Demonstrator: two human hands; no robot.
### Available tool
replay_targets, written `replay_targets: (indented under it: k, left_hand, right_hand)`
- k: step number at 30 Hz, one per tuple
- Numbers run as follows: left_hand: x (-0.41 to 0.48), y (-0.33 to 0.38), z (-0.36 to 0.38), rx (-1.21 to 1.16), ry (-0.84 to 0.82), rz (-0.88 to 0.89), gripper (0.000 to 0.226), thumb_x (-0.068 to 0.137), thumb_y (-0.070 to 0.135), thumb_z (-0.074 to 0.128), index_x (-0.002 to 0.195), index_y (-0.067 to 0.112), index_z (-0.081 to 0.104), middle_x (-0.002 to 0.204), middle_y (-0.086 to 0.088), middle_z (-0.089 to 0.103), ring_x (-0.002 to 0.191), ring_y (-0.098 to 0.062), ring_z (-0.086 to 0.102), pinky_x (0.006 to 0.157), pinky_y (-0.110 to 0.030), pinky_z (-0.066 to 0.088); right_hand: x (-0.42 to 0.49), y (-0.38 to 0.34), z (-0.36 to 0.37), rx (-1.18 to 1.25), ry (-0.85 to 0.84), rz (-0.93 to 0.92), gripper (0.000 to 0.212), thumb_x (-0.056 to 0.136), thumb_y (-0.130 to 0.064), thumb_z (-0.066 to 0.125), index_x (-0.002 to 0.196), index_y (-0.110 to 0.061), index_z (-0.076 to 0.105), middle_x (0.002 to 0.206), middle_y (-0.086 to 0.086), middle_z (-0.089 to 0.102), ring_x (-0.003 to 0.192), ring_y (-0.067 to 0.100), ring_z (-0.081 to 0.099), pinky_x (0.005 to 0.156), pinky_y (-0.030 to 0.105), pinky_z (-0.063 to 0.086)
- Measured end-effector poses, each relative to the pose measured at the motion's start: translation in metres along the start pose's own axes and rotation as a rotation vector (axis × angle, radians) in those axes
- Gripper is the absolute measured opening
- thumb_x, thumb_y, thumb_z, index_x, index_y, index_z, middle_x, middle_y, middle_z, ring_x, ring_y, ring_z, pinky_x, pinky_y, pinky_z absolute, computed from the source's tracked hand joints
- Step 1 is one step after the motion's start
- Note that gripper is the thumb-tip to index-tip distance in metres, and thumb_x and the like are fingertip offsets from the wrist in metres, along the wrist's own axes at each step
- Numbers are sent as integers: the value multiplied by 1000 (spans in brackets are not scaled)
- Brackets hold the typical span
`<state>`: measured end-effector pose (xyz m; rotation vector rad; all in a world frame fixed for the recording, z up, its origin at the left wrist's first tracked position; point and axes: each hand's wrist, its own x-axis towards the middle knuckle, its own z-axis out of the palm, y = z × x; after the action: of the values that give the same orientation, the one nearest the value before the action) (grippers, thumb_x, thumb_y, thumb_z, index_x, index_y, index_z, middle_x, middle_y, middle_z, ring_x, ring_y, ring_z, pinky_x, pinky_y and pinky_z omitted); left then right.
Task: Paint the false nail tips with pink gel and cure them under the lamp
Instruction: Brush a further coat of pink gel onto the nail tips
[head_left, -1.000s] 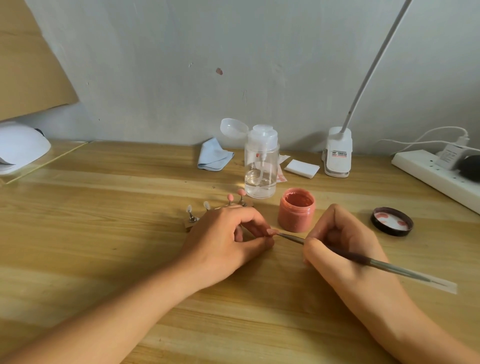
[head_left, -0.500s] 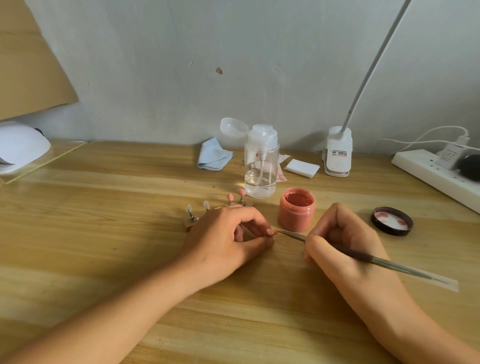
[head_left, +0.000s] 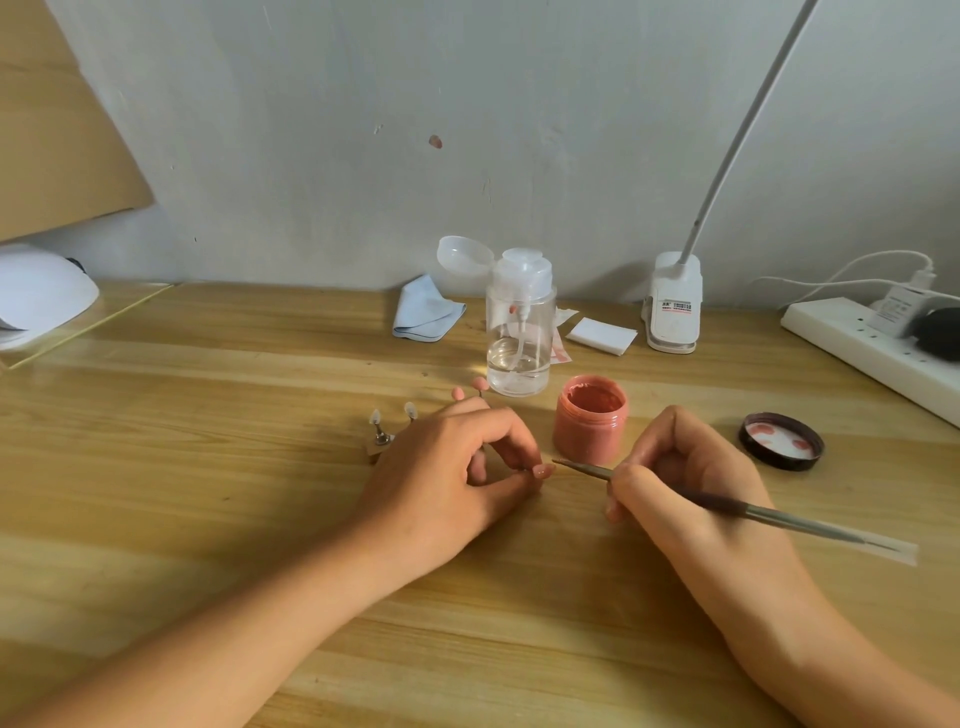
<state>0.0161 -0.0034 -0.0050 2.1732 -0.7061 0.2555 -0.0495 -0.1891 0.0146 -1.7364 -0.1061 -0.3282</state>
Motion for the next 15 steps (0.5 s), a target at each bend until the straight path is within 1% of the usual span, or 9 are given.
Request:
replay_targets:
  k: [5, 7, 10, 12, 15]
  left_hand:
    - [-1, 4, -1, 81, 19, 38, 18, 79, 28, 80, 76, 37, 64, 83, 16, 60, 60, -11, 50, 59, -21, 38]
    - [-2, 5, -1, 106, 28, 54, 16, 79, 30, 79, 77, 36, 64, 84, 17, 58, 61, -11, 50, 60, -18, 35]
    - [-3, 7, -1, 137, 37, 77, 12, 80, 33, 77, 80, 33, 66, 85, 17, 57, 63, -12, 50, 59, -19, 35]
    - [-3, 7, -1, 134, 34, 80, 11, 80, 34, 76, 80, 34, 66, 85, 17, 56, 63, -12, 50, 59, -20, 36]
    - [-3, 7, -1, 137, 35, 91, 10, 80, 35, 75, 81, 34, 66, 84, 18, 55, 64, -12, 50, 58, -25, 41]
  right_hand:
    - [0, -1, 2, -39, -26, -17, 11, 81, 1, 61, 78, 2, 51, 68, 27, 59, 59, 18, 49, 52, 26, 35]
    - [0, -3, 2, -49, -21, -31, 14, 80, -2, 65, 77, 1, 51, 68, 28, 58, 58, 18, 48, 51, 25, 34]
    - [0, -5, 1, -40, -1, -38, 18, 80, -2, 66, 77, 3, 50, 69, 29, 56, 57, 16, 46, 50, 23, 33]
    - [-1, -5, 1, -59, -21, -31, 13, 79, -1, 61, 78, 4, 49, 69, 31, 54, 59, 18, 45, 51, 26, 32]
    - [-1, -3, 1, -86, -31, -41, 11, 79, 1, 60, 79, 3, 49, 70, 32, 53, 60, 24, 42, 54, 30, 31]
